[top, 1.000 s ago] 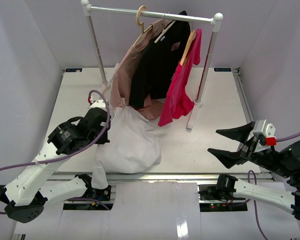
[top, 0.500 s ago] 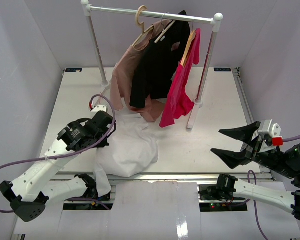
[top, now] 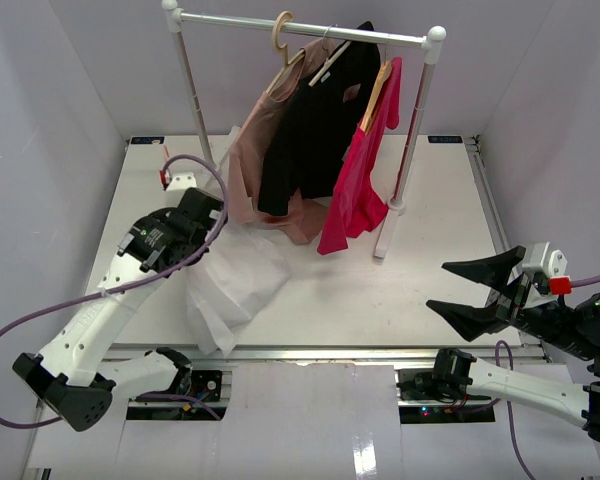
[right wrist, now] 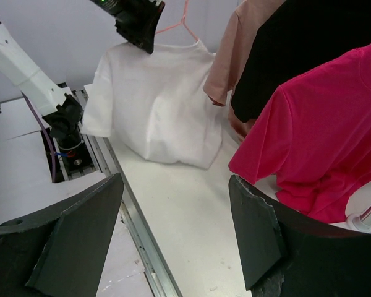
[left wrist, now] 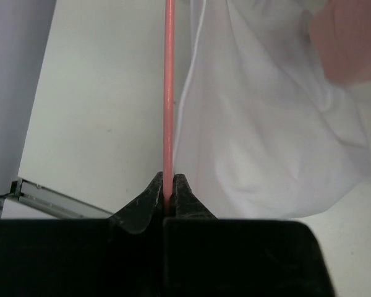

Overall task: Place the t-shirt on the hanger
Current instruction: Place the hanger at the clothesline.

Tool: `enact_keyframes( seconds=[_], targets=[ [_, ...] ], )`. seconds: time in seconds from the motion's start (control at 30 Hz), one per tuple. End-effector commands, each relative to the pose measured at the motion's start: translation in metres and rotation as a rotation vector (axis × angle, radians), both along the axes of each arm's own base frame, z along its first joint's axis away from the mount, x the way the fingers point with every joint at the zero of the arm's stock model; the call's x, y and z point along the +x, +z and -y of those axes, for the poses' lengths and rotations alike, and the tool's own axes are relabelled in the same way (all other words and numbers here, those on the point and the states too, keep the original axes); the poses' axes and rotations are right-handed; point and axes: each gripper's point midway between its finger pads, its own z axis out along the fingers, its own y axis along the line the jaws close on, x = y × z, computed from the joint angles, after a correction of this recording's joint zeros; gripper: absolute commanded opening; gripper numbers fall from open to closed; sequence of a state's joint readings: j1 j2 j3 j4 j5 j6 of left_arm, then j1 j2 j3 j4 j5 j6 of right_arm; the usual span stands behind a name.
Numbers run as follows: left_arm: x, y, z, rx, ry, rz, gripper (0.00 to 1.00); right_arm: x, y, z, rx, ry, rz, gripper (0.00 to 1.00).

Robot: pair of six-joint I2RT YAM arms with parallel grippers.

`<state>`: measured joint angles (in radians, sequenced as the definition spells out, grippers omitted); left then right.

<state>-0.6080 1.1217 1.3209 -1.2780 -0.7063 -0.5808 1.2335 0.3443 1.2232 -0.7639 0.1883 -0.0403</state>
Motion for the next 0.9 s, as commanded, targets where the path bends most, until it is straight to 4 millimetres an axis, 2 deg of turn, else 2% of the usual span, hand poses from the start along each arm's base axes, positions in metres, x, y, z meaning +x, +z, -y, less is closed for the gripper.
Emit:
enact_keyframes(
  seconds=[0.0, 0.13, 0.17, 0.23, 0.3, 0.43, 0.6, 0.67, 0.87],
  targets=[
    [0.048, 0.070, -0.012, -0.008, -0.038, 0.249, 0.00, -0.002, 0.004, 0.004, 0.025, 0.002, 0.002, 0.75],
    [0.073, 0.082, -0.013, 0.019, -0.114, 0.213, 0.00, -0.003, 0.000, 0.001, 0.014, 0.015, -0.001, 0.75],
    [0.080, 0.080, -0.008, 0.023, -0.151, 0.198, 0.00, -0.003, -0.001, 0.001, 0.014, 0.015, -0.001, 0.75],
    [0.092, 0.088, 0.006, 0.008, -0.250, 0.226, 0.00, -0.002, -0.003, 0.000, 0.016, 0.014, 0.002, 0.75],
    [0.102, 0.109, 0.011, -0.001, -0.283, 0.301, 0.00, -0.001, -0.005, -0.002, 0.008, 0.011, 0.004, 0.75],
    [0.107, 0.147, 0.018, -0.017, -0.338, 0.381, 0.00, -0.001, -0.009, -0.003, -0.017, 0.013, -0.003, 0.75],
    [0.110, 0.182, 0.042, -0.052, -0.486, 0.485, 0.00, -0.003, -0.008, -0.001, 0.001, 0.018, 0.010, 0.75],
    [0.117, 0.190, 0.050, -0.061, -0.520, 0.507, 0.00, -0.003, -0.009, -0.003, -0.002, 0.026, 0.008, 0.75],
    [0.141, 0.202, 0.057, -0.020, -0.540, 0.546, 0.00, -0.003, -0.018, -0.004, -0.012, 0.025, 0.007, 0.75]
  ],
)
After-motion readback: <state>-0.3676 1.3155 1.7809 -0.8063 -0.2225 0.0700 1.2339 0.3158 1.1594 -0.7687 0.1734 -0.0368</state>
